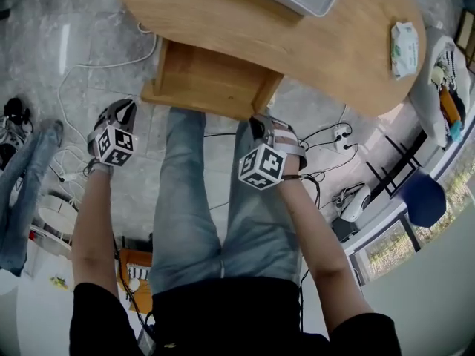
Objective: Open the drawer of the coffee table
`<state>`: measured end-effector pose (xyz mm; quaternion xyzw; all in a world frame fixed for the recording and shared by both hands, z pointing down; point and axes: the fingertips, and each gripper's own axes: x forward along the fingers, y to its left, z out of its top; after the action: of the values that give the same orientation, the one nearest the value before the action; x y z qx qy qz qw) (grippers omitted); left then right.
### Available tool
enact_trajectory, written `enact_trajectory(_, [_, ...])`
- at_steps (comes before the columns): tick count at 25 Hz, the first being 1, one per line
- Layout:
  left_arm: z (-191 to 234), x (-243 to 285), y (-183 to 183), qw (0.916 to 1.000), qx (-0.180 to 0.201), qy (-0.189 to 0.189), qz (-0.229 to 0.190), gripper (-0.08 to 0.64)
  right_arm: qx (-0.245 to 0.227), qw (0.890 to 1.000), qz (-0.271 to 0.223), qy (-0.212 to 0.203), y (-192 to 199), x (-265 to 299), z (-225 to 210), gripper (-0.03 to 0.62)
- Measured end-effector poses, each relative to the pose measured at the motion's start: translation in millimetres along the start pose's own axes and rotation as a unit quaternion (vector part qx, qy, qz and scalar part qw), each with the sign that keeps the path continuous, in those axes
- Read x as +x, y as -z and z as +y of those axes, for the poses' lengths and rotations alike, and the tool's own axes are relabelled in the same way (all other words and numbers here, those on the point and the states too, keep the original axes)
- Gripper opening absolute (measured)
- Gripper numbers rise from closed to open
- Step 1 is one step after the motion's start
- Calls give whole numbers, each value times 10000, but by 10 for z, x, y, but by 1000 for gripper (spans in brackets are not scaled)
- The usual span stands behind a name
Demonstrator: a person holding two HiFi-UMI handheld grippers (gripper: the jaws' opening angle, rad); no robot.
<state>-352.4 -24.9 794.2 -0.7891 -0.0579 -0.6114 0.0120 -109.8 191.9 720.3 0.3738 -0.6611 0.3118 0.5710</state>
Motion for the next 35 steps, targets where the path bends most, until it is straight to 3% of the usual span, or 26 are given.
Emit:
enact_trajectory(5, [-32, -414, -480, 9956, -806, 19, -482, 15, 102, 9983, -389, 431, -83, -483, -366, -2])
enact_trajectory(8, [1, -747, -897, 9888, -1193, -114, -892, 14, 288, 9955, -689, 579, -149, -819, -594, -2])
enact_trajectory(14, [-31, -1517, -1612, 9677, -1844, -382, -1679, 14, 922, 9819, -1470, 755, -330, -1627, -1034, -3])
enact_trajectory(17, [-97, -1925, -1899, 9522, -2177, -506, -2082, 14, 1110, 9731, -1853, 801, -417, -2053, -1188, -3])
enact_trajectory(20, [-102, -2345, -2217, 9323, -2450, -724, -2560, 14, 1264, 9606, -2325, 846, -508, -2491, -1353, -3])
enact_trajectory(24, [-205, -2924, -2565, 9196, -2537, -854, -2875, 15, 1632, 9365, -3002, 788, -623, -3134, -1537, -3])
enact_trajectory(28, [-223, -3596, -2895, 8991, -2638, -1034, -3336, 15, 1907, 9142, -3495, 759, -723, -3788, -1690, -3])
enact_trajectory(35, [-282, -4717, -3363, 8706, -2494, -1393, -4006, 15, 2220, 8750, -4218, 850, -836, -4809, -1827, -3])
